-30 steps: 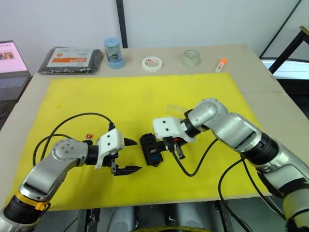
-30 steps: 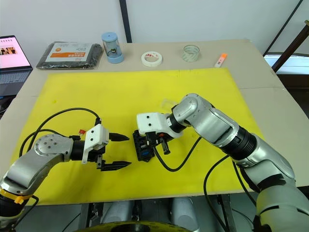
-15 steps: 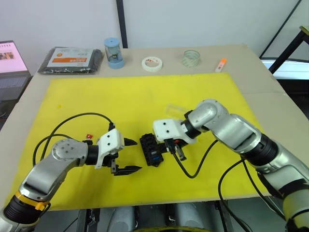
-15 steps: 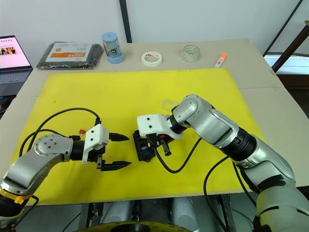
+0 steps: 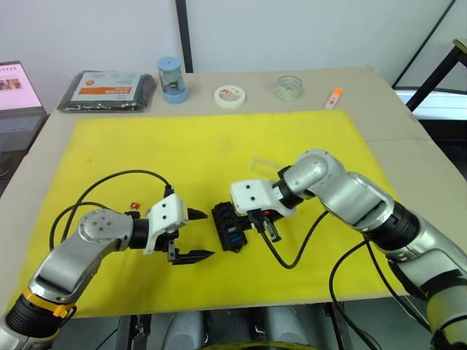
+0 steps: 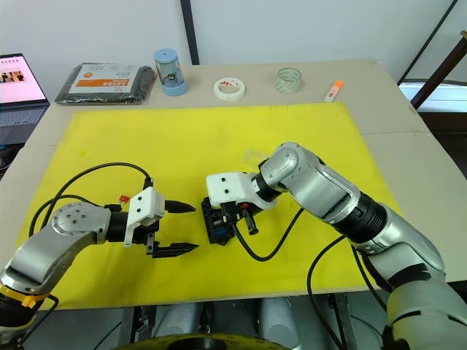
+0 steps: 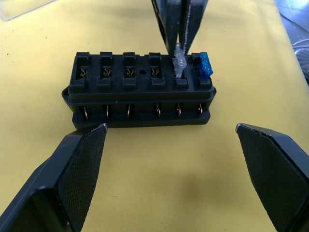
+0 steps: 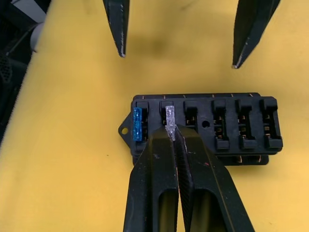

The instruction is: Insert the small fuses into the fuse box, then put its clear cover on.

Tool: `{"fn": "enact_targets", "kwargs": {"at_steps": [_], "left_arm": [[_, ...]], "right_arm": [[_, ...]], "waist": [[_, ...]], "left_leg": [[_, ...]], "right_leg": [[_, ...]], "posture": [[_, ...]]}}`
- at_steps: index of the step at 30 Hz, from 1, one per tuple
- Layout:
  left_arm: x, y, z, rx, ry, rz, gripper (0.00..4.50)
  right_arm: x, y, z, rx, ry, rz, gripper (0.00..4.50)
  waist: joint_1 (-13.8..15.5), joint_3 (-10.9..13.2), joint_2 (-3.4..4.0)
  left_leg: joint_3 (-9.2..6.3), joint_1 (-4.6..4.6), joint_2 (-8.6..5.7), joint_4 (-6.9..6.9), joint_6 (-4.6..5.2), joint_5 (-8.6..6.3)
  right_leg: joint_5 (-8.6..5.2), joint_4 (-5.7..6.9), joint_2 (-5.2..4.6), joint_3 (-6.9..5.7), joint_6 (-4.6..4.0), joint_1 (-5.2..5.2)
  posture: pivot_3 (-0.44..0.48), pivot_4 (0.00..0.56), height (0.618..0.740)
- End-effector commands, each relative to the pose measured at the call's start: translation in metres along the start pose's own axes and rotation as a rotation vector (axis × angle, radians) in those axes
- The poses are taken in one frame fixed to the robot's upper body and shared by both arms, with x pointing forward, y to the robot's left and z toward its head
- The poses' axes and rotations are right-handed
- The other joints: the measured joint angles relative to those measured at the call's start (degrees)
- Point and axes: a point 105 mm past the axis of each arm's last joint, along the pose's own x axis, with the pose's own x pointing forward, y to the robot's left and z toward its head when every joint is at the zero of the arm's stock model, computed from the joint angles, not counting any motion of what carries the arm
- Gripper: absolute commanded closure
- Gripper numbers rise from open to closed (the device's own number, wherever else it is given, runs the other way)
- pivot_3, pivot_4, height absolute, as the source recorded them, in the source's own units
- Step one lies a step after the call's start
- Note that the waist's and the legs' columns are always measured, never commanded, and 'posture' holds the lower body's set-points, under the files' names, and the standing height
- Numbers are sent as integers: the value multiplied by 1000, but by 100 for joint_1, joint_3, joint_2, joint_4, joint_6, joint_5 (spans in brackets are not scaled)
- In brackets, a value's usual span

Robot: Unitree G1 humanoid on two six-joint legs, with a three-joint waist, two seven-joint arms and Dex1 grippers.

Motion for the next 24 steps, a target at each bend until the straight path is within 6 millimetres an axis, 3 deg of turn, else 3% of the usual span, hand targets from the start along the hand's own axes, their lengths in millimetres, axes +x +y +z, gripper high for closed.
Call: {"fn": "enact_targets", "kwargs": {"at_steps": [1,17,24], "left_arm": [[0,-3,11,40,-29,-9,10],[0,-2,12,46,-27,-12,10],[0,-2,12,46,-28,-10,10]], "right_arm": [[-2,-2,3,-23,2,-14,4500],[1,3,3,-31,4,6,4500],[5,2,-7,-43,50,-6,4500]], "waist": [[0,0,0],[2,0,-1],[1,-1,-1]], "left_leg": [[0,0,0,0,-3,2],[0,0,0,1,-12,7],[0,1,0,1,-13,7]], "right_leg": [[0,0,0,0,0,0],[0,1,0,0,0,1],[0,1,1,0,0,2]], "posture": [[0,150,740],[0,150,740],[0,150,740]]}}
